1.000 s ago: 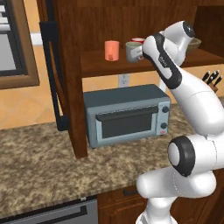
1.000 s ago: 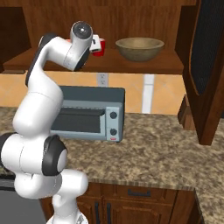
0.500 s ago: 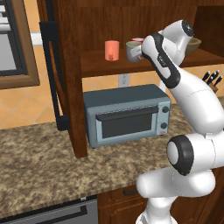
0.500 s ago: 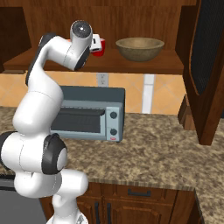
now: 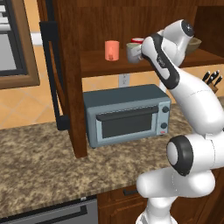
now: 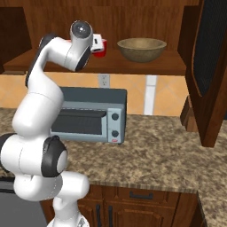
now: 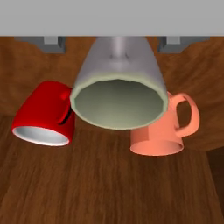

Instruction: Gather all objects into one cabinet and sort the glasses and bowls to opposite sides.

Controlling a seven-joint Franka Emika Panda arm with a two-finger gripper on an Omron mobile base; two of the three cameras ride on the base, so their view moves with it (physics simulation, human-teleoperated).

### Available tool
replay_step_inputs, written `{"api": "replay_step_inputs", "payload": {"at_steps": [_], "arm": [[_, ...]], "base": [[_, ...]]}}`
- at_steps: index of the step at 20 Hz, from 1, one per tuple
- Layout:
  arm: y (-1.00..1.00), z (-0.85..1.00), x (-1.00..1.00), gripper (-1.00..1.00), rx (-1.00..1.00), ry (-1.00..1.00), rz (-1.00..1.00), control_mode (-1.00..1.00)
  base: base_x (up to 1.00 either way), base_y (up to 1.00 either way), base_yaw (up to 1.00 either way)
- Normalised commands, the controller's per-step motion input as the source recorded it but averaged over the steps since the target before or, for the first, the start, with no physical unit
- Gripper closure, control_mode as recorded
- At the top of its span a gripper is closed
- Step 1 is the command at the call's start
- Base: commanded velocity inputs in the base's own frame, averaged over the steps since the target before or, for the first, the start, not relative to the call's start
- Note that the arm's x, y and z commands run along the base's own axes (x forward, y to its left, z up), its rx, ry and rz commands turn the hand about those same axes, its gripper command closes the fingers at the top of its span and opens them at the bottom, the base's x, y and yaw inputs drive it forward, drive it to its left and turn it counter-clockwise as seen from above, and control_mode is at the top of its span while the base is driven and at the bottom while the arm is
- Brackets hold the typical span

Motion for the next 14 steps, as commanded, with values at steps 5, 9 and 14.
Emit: {"api": "replay_step_inputs", "payload": {"at_steps": [5, 9, 14], "arm": [[-0.18, 0.00, -0.09, -1.00, 0.00, -0.10, -0.06, -1.00], [-0.24, 0.00, -0.38, -1.00, 0.00, -0.08, -0.09, -1.00], [-0.22, -0.01, -0.93, -1.00, 0.00, -0.01, -0.04, -1.00]], "base": [[0.00, 0.00, 0.00], [0.00, 0.00, 0.00], [0.00, 0.00, 0.00]]}}
